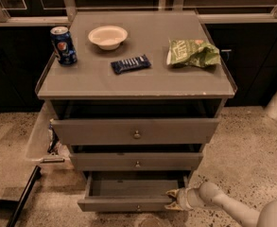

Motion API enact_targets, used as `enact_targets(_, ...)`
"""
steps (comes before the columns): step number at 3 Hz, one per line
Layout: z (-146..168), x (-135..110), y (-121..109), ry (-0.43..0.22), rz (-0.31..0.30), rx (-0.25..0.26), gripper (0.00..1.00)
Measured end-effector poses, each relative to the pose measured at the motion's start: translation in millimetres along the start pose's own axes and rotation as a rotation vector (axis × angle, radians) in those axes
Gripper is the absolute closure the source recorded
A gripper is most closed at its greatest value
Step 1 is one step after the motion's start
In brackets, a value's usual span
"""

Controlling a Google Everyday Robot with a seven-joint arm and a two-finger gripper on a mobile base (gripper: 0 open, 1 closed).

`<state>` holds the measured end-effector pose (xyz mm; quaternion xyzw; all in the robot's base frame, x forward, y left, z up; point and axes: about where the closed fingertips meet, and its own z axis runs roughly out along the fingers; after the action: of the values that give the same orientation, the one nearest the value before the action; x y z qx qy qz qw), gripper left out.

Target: Open bottom drawer

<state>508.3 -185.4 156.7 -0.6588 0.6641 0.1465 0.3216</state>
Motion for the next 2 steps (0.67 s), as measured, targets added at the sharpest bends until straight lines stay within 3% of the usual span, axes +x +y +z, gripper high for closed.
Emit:
enact_targets(1, -9.7, 7.2, 4.0, 0.025, -0.006, 0.011, 1.0)
enact_targets(2, -9.6, 7.2, 4.0, 0.025, -0.006, 0.011, 0.82)
